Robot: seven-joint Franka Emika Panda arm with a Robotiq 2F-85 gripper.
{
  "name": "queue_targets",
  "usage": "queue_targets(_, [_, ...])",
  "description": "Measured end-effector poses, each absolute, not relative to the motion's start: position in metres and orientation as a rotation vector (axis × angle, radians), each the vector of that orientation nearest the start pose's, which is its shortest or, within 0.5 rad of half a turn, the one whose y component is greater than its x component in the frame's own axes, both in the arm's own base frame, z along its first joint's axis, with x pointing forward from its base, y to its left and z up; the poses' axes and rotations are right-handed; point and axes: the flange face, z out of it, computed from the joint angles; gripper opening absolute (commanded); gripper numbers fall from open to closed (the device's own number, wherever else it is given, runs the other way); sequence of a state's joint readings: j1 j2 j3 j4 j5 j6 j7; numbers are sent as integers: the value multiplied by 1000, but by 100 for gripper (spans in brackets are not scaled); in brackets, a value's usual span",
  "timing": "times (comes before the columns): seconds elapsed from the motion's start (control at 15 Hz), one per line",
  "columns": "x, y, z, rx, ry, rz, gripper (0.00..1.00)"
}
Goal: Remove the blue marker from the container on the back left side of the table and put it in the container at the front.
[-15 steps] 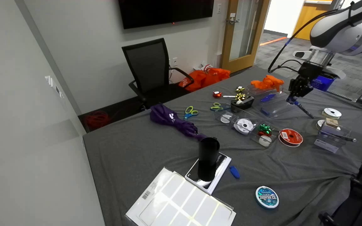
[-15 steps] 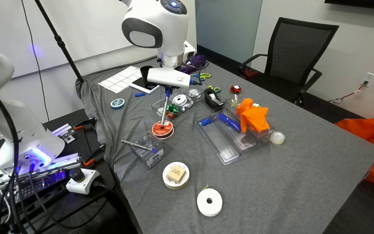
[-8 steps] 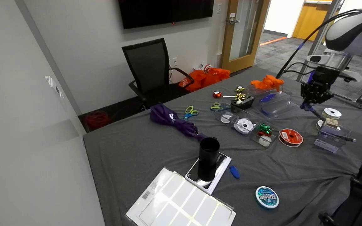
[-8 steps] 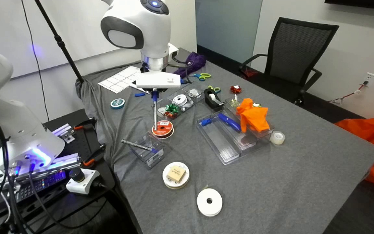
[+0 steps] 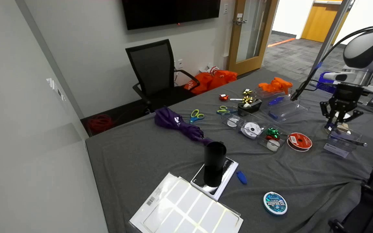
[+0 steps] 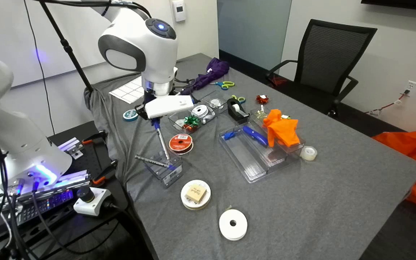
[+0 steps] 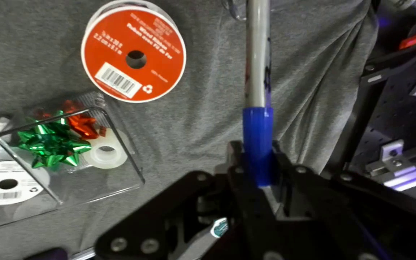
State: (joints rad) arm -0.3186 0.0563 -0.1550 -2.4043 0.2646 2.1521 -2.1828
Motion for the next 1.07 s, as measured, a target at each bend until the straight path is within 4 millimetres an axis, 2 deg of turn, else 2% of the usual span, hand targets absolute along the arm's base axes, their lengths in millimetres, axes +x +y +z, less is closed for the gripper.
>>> queue_targets(0.33, [389, -205, 253, -1740, -2163, -34, 5])
queue_targets(0.67, [366, -231, 251, -1446, -2325, 205, 5])
queue_targets(0.93, [358, -250, 254, -1251, -2431, 295, 5])
queue_targets(1.07, [359, -249, 253, -1212, -2454, 296, 5])
